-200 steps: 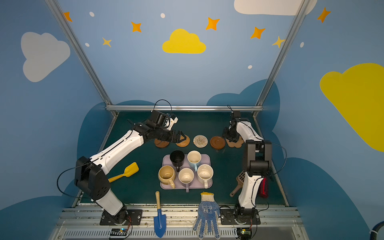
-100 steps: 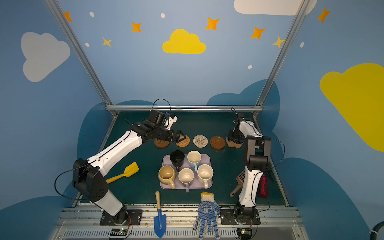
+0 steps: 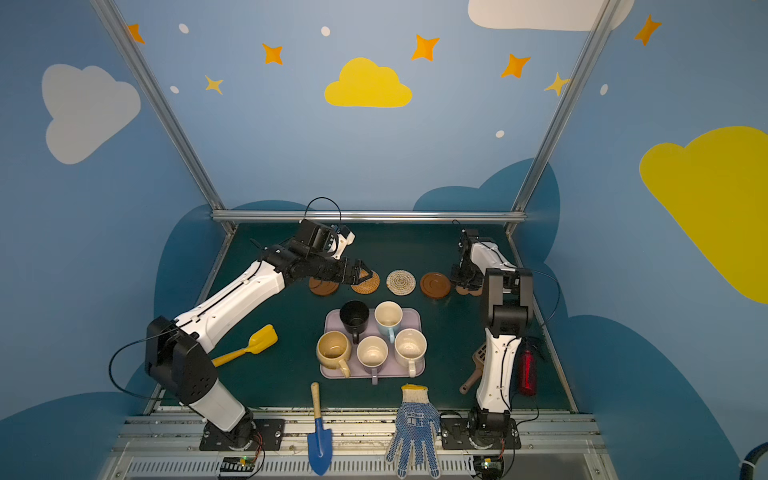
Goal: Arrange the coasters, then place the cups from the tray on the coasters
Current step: 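Release the ringed brown coaster and raise right gripper away, then move left gripper over the black mug while right gripper reaches toward the tray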
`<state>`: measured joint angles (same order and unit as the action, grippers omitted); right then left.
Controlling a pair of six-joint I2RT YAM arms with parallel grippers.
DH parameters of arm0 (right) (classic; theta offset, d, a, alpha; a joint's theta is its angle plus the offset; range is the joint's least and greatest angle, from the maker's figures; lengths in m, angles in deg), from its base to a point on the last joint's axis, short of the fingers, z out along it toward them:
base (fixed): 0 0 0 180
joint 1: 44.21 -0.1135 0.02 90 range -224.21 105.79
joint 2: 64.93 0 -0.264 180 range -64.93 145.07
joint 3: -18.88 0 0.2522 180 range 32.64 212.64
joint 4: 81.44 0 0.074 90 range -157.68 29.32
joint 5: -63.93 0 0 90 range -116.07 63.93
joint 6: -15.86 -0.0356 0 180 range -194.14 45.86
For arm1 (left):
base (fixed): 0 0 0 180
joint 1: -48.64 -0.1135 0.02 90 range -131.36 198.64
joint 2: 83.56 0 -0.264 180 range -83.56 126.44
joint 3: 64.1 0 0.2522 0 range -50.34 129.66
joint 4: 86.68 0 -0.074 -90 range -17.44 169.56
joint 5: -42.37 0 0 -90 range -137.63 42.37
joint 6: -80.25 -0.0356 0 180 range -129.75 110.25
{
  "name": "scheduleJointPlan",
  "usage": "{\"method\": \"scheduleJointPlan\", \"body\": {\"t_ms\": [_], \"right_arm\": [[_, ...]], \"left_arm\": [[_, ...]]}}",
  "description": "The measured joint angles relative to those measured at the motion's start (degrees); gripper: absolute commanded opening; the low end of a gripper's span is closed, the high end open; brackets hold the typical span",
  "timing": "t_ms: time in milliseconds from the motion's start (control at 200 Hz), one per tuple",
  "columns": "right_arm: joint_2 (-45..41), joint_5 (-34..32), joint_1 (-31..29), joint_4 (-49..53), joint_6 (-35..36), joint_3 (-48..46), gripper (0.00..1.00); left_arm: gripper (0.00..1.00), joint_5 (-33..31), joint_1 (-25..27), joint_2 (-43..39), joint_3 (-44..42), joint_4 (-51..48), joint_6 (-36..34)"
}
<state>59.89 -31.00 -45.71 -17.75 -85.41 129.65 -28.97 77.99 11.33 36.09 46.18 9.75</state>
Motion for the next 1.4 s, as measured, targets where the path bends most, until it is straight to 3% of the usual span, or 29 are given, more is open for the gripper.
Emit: {"method": "scheduleJointPlan", "body": {"t_ms": [461,821,996,1241,1397], "right_arm": [[0.09,-0.17,0.07,0.11,-0.33,0.17,0.52],[-3.13,0.00,-0.48,0.09,-1.14,-0.63,0.68],[-10.38,0.17,-0.98,-0.22,-2.58,-2.67,0.88],[-24.96,0.74,-2.38,-3.30,-2.82,-9.22,0.89],[-35.76,4.87,-2.89,-9.57,-2.91,-17.11,0.91]], "left_arm": [[1.00,-0.04,-0.09,-0.17,-0.81,-0.07,0.00],[1.00,-0.92,-0.13,-1.95,-0.83,-0.90,-0.02],[1.00,-3.10,-0.39,-4.42,-0.85,-2.45,1.05],[1.00,-0.94,-2.58,-12.81,-8.46,-0.94,5.42],[1.00,-0.31,-3.37,-15.89,-12.17,0.15,8.26]]}}
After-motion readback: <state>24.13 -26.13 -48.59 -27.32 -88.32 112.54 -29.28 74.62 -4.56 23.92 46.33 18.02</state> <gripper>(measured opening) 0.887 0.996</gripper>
